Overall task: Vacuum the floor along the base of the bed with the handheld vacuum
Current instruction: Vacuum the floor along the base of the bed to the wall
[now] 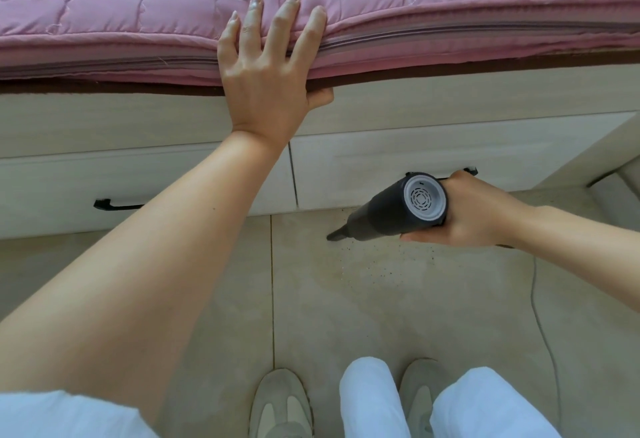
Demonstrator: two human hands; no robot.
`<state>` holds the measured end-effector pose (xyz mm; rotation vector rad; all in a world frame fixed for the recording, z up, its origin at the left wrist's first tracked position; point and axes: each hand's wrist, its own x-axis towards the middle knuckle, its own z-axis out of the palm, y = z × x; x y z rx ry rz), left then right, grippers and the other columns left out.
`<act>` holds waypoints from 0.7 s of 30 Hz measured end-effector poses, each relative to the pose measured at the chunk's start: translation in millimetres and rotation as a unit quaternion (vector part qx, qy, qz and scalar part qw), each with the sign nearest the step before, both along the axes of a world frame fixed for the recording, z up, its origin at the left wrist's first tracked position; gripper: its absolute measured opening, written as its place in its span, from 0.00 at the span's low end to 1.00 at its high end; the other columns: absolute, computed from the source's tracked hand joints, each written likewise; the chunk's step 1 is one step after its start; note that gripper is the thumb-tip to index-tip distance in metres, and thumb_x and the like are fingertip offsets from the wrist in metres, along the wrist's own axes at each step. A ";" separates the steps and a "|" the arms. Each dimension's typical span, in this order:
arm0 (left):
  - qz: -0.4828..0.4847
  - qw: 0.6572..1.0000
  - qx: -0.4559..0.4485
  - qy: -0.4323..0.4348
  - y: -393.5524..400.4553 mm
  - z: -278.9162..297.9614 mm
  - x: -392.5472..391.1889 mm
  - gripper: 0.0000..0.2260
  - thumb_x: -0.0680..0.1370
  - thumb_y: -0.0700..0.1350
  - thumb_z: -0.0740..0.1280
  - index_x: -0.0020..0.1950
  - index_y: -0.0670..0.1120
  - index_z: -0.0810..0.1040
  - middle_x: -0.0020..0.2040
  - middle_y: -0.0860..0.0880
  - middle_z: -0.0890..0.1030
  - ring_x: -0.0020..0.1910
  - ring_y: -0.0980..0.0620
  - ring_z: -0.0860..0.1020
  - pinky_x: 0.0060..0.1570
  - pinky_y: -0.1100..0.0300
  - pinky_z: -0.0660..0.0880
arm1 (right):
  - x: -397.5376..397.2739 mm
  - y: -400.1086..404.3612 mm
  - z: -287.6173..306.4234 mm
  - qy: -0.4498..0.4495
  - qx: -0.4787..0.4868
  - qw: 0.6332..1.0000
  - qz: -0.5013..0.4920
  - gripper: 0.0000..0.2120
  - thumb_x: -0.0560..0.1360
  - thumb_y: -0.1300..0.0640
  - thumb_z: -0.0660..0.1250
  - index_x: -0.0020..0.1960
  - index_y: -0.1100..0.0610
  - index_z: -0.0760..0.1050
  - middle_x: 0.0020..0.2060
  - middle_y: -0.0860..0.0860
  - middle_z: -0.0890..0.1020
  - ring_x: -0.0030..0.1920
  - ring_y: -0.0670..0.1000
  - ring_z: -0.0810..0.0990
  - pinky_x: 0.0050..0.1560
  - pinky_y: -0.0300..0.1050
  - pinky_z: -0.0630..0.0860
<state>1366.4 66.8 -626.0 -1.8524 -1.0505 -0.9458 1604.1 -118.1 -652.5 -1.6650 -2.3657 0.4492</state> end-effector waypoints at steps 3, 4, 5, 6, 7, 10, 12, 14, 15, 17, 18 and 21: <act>0.001 1.000 -0.010 0.003 -1.2 0.3 -0.1 0.43 0.58 0.73 0.70 0.69 0.55 0.72 0.65 0.50 0.80 0.63 0.40 0.80 0.60 0.41 0.77 | -0.1 -1.6 4.8 -0.011 0.008 1.000 0.010 0.17 0.65 0.39 0.71 0.45 0.50 0.77 0.34 0.44 0.81 0.35 0.51 0.79 0.35 0.42 0.70; 0.000 1.000 -0.011 0.005 -1.5 0.5 0.0 0.43 0.59 0.73 0.70 0.69 0.55 0.72 0.65 0.50 0.80 0.63 0.40 0.79 0.60 0.41 0.77 | -1.2 -1.9 5.7 -0.014 0.009 1.000 0.006 0.17 0.65 0.39 0.71 0.45 0.50 0.77 0.34 0.45 0.82 0.35 0.52 0.79 0.35 0.43 0.72; 0.001 1.000 -0.010 0.007 -1.4 0.7 -0.1 0.42 0.59 0.73 0.70 0.69 0.55 0.72 0.65 0.50 0.80 0.63 0.40 0.80 0.60 0.41 0.77 | -2.1 -1.5 5.9 -0.016 0.011 1.000 0.000 0.17 0.65 0.39 0.71 0.45 0.50 0.77 0.35 0.45 0.82 0.36 0.53 0.79 0.35 0.44 0.73; 0.004 1.000 -0.008 0.009 -1.6 0.7 -0.4 0.42 0.59 0.73 0.70 0.69 0.55 0.72 0.65 0.50 0.80 0.63 0.40 0.80 0.60 0.41 0.77 | -3.3 -1.1 5.8 -0.018 0.012 1.000 -0.003 0.18 0.65 0.39 0.71 0.46 0.51 0.77 0.35 0.46 0.82 0.36 0.53 0.80 0.35 0.46 0.74; 0.006 1.000 -0.006 0.009 -1.8 1.0 -0.3 0.42 0.59 0.74 0.70 0.69 0.55 0.73 0.65 0.50 0.80 0.63 0.40 0.80 0.60 0.42 0.77 | -4.4 -1.0 6.0 -0.020 0.011 1.000 -0.005 0.18 0.65 0.38 0.70 0.46 0.51 0.77 0.36 0.46 0.82 0.37 0.53 0.80 0.36 0.47 0.75; 0.005 1.000 -0.011 0.008 -1.8 1.4 -0.4 0.43 0.60 0.74 0.69 0.69 0.55 0.72 0.65 0.50 0.80 0.63 0.40 0.80 0.60 0.41 0.77 | -5.1 -0.7 5.7 -0.015 0.004 1.000 -0.002 0.21 0.64 0.35 0.67 0.47 0.49 0.76 0.36 0.45 0.82 0.37 0.52 0.80 0.37 0.49 0.77; 0.006 1.000 -0.014 0.009 -2.5 0.6 -0.7 0.42 0.60 0.74 0.70 0.69 0.55 0.73 0.65 0.50 0.80 0.63 0.40 0.79 0.60 0.41 0.76 | -3.5 -2.4 6.7 -0.007 -0.010 1.000 0.008 0.21 0.64 0.34 0.66 0.48 0.49 0.76 0.36 0.44 0.82 0.37 0.51 0.80 0.38 0.49 0.77; 0.007 1.000 -0.015 0.013 -2.6 1.4 -1.2 0.42 0.60 0.73 0.70 0.70 0.55 0.72 0.65 0.50 0.80 0.63 0.40 0.79 0.60 0.41 0.76 | -0.8 -4.3 10.4 0.013 -0.034 0.999 0.011 0.20 0.64 0.35 0.68 0.48 0.48 0.76 0.38 0.43 0.82 0.39 0.49 0.80 0.39 0.49 0.77; 0.007 1.000 -0.016 0.015 -2.5 2.0 -1.4 0.43 0.60 0.73 0.70 0.70 0.55 0.72 0.65 0.50 0.80 0.63 0.40 0.79 0.60 0.41 0.76 | 1.0 -5.3 12.2 0.024 -0.047 0.999 0.013 0.20 0.64 0.36 0.69 0.49 0.48 0.76 0.39 0.42 0.82 0.40 0.48 0.80 0.40 0.49 0.77; 0.008 1.000 -0.016 0.017 -3.0 2.8 -1.4 0.43 0.59 0.73 0.70 0.70 0.55 0.72 0.65 0.50 0.80 0.63 0.40 0.79 0.60 0.41 0.76 | 3.9 -8.6 15.4 0.038 -0.068 0.997 0.017 0.20 0.64 0.37 0.70 0.50 0.47 0.75 0.41 0.41 0.82 0.42 0.46 0.80 0.43 0.48 0.77; 0.009 1.000 -0.016 0.018 -3.2 2.5 -1.5 0.43 0.59 0.73 0.70 0.70 0.55 0.72 0.65 0.49 0.80 0.63 0.39 0.79 0.60 0.41 0.76 | 5.3 -10.5 16.6 0.045 -0.074 0.996 0.018 0.20 0.64 0.37 0.71 0.50 0.46 0.75 0.42 0.40 0.81 0.43 0.44 0.80 0.43 0.47 0.77; 0.010 1.000 -0.023 0.019 -3.5 2.0 -2.0 0.43 0.59 0.73 0.71 0.70 0.54 0.72 0.66 0.49 0.79 0.63 0.39 0.79 0.60 0.41 0.76 | 8.0 -16.7 18.9 0.047 -0.087 0.995 0.025 0.19 0.63 0.35 0.69 0.46 0.46 0.76 0.37 0.39 0.81 0.39 0.42 0.79 0.40 0.44 0.77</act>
